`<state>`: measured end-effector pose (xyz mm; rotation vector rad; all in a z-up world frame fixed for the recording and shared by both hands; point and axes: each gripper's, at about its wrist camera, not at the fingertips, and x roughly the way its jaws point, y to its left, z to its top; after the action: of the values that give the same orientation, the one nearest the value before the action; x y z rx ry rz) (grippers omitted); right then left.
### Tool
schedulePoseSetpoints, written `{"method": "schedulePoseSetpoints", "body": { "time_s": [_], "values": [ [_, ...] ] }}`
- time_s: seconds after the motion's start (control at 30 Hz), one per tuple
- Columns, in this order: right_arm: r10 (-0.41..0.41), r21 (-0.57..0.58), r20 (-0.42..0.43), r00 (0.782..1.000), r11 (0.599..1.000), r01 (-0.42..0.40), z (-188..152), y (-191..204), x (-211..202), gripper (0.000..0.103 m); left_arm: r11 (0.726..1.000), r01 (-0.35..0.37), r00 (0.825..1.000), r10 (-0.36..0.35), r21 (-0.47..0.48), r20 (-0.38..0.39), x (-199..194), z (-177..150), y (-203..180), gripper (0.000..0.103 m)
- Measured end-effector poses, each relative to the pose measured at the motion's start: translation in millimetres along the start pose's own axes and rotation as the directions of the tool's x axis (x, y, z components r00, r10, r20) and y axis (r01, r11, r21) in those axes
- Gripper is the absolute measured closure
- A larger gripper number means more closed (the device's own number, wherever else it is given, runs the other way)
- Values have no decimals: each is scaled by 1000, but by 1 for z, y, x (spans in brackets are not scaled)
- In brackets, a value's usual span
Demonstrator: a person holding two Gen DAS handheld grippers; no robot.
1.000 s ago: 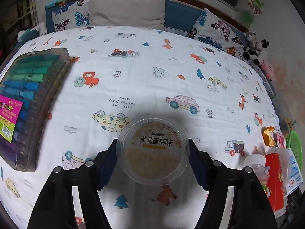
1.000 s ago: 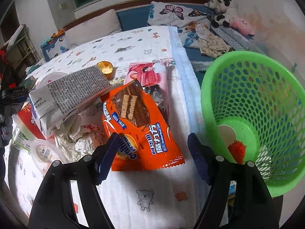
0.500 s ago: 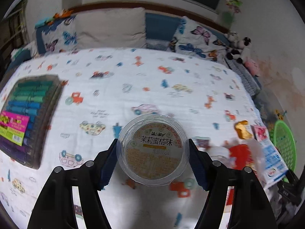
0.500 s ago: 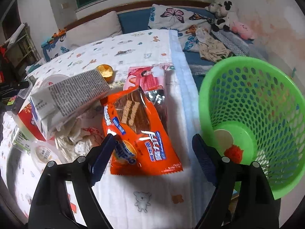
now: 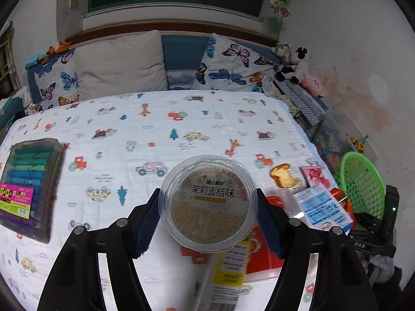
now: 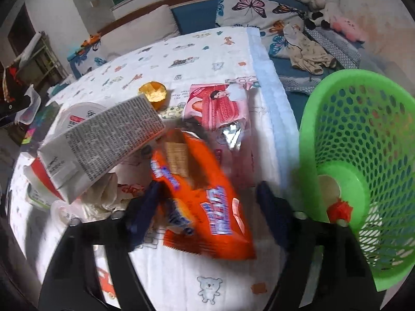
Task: Collect trash
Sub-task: 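Grasp the clear plastic tub with the left tool while the right tool grasps the orange wrapper, then drop the orange wrapper into the basket with the right tool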
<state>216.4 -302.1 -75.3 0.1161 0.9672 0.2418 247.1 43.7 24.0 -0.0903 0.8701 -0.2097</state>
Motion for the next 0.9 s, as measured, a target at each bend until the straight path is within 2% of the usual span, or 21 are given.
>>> {"method": "schedulePoseSetpoints", "body": {
  "time_s": [0.33,0.57,0.63,0.9],
  "values": [
    [19,-18,60,998,1000,-18,-12,8,-33,75,997,56,998,-56,60,-10,-4,-3,-43,36],
    [6,-46,116,993,999,-1,-23,13,-58,80,991,84,996,-84,105,-2,-12,-2,-71,36],
    [13,-31,148,989,999,-8,-26,11,-69,85,989,99,995,-99,109,-8,-14,-1,-77,36],
    [-5,19,210,978,1000,1,-28,-10,-104,87,974,153,988,-152,168,-16,-16,4,-122,36]
  ]
}}
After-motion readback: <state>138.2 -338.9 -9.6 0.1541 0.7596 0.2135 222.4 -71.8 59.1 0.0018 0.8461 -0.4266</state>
